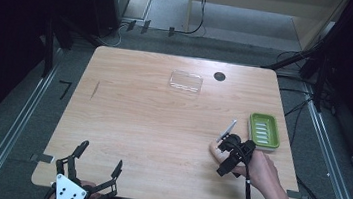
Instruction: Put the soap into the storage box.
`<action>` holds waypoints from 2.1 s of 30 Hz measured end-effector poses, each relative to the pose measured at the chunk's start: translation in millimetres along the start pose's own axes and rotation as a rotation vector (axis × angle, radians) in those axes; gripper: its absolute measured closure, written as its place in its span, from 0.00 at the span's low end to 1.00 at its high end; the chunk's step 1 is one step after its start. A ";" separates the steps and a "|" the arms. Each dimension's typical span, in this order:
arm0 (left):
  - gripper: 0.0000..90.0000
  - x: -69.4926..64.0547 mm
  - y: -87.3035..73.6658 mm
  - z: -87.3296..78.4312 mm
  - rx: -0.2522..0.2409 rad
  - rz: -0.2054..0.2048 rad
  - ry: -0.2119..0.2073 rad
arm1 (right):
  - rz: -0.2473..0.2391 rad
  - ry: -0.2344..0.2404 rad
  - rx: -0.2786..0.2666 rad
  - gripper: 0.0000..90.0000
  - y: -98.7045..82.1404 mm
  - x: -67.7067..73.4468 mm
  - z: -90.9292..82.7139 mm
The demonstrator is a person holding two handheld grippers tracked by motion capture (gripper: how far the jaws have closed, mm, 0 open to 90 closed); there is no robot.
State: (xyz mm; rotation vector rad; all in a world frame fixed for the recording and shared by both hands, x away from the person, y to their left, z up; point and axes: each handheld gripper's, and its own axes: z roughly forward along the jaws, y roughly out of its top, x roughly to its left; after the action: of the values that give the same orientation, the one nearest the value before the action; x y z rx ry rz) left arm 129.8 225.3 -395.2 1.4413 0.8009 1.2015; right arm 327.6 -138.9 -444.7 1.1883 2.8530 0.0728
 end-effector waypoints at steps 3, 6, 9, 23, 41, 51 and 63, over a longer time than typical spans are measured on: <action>0.11 0.2 -0.1 0.1 0.001 0.001 -0.001 | 0.004 0.005 0.003 0.03 4.2 -0.8 0.8; 0.11 0.2 -0.1 0.0 0.000 0.001 -0.001 | 0.006 0.007 0.007 0.03 8.6 -1.5 1.9; 0.11 0.4 -0.1 -0.2 0.000 0.000 0.000 | 0.004 0.003 0.007 0.03 13.6 -1.5 3.6; 0.11 0.5 -0.1 -0.2 0.000 -0.001 0.001 | 0.017 0.011 0.025 0.03 31.1 -8.8 11.8; 0.11 0.7 -0.1 -0.6 -0.001 -0.002 0.002 | 0.033 0.027 0.034 0.21 44.1 -17.3 20.7; 0.11 0.7 -0.1 -0.6 -0.001 -0.001 0.002 | 0.040 0.031 0.039 0.31 46.0 -18.2 22.1; 0.11 0.7 -0.2 -1.0 -0.002 0.002 0.002 | 0.037 0.051 0.053 0.36 46.8 -19.7 24.2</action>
State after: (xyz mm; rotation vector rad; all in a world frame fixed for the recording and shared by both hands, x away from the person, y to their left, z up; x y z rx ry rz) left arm 129.0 226.2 -395.2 1.4391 0.7997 1.2054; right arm 376.1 -119.5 -465.3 1.2679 2.8937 0.0289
